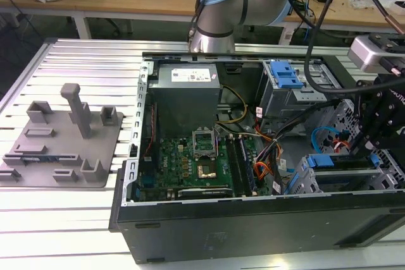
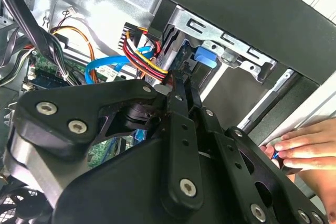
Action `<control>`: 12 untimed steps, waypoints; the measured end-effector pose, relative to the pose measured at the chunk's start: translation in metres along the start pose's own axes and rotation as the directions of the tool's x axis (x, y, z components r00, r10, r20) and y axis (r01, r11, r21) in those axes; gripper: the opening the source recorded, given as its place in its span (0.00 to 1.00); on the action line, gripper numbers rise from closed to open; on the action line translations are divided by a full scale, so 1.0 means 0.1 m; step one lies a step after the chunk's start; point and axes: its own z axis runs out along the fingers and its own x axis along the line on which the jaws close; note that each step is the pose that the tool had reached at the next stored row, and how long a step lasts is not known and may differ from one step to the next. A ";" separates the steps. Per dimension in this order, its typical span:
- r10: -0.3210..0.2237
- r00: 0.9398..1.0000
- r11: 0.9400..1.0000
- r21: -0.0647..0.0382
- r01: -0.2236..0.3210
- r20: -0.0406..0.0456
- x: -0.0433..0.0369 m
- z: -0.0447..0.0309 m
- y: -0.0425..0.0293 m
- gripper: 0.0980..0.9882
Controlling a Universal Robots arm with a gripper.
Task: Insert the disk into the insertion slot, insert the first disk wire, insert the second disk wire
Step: 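Insert the first disk wire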
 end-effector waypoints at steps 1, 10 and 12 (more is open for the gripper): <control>0.000 1.000 1.000 0.000 0.000 0.000 0.000 0.002 0.000 0.07; 0.000 1.000 1.000 0.000 0.000 0.000 -0.001 0.021 0.000 0.07; 0.000 1.000 1.000 0.000 0.000 0.000 -0.001 0.023 0.000 0.07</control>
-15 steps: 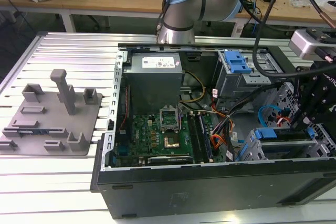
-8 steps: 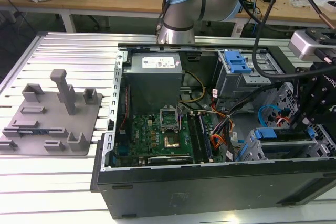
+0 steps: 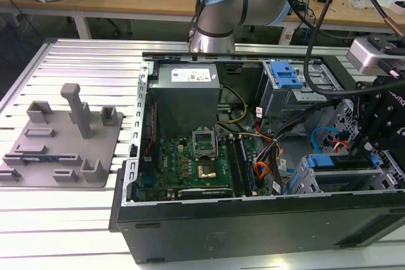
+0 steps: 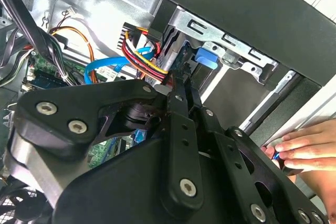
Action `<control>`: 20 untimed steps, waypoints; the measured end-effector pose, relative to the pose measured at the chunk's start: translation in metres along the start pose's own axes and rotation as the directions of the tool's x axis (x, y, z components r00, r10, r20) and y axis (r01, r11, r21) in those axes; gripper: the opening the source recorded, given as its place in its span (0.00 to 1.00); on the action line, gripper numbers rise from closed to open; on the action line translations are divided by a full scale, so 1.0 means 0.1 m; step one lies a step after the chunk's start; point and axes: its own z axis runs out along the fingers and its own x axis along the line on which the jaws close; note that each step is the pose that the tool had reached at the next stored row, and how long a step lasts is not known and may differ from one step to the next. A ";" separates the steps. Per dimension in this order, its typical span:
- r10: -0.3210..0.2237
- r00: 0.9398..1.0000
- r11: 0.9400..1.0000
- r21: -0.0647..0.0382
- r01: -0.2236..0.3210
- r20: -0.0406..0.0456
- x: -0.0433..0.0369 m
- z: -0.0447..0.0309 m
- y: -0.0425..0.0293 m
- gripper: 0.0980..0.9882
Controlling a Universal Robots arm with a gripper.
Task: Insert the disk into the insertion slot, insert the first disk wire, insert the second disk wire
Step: 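Insert the first disk wire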
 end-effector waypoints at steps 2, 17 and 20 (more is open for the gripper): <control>0.000 1.000 1.000 0.000 0.000 0.000 0.001 0.002 0.000 0.07; 0.000 1.000 1.000 -0.001 0.000 -0.001 0.035 -0.145 0.006 0.29; 0.000 1.000 1.000 -0.001 0.000 -0.001 0.035 -0.346 0.010 0.37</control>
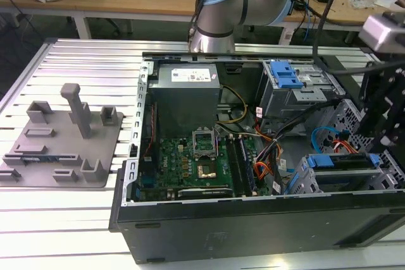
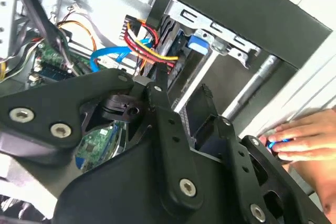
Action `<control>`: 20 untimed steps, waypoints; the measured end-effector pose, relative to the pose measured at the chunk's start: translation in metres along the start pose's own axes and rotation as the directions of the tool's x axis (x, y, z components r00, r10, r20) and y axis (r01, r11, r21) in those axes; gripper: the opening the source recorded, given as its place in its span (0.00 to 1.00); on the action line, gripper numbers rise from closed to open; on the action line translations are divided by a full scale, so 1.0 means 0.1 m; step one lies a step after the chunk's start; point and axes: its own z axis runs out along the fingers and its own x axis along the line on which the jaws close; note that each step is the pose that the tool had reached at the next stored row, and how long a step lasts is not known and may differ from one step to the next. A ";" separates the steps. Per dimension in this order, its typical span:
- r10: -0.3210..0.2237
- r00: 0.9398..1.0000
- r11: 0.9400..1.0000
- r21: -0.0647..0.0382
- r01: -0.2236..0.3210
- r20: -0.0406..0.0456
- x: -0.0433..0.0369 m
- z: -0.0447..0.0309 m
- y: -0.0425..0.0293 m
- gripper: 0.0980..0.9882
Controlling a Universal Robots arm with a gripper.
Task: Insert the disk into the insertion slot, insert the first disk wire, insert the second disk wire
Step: 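Insert the first disk wire, then insert the second disk wire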
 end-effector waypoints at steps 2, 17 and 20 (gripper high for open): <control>0.000 1.000 1.000 0.000 0.000 0.000 0.004 -0.085 0.002 0.37; 0.000 1.000 1.000 0.000 0.000 -0.001 -0.009 -0.087 0.003 0.37; 0.001 1.000 1.000 0.000 -0.001 -0.021 -0.104 -0.096 0.007 0.37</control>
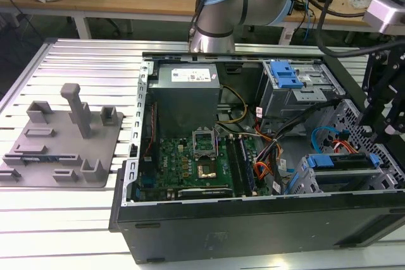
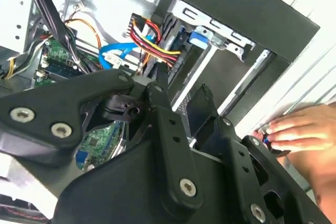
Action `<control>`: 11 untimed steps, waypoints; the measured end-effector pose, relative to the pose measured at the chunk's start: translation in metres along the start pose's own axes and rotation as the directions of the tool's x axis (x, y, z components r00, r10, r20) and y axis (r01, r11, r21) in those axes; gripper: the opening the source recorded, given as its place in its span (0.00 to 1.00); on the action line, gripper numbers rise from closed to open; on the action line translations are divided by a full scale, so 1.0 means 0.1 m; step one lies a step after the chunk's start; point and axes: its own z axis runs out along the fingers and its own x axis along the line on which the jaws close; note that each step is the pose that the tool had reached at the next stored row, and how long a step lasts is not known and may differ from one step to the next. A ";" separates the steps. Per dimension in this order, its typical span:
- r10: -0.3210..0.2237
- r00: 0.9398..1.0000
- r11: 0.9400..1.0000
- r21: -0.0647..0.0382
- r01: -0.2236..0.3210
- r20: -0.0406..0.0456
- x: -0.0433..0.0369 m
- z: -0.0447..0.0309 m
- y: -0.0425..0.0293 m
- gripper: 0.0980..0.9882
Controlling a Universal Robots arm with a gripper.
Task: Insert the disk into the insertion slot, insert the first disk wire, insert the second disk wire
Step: 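Insert the second disk wire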
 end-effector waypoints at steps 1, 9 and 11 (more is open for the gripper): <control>0.000 1.000 1.000 0.000 0.000 -0.012 -0.063 -0.006 0.011 0.37; -0.057 0.995 0.998 0.005 0.058 -0.083 -0.210 0.000 0.143 0.37; -0.090 0.990 0.996 0.007 0.092 -0.106 -0.211 0.005 0.144 0.37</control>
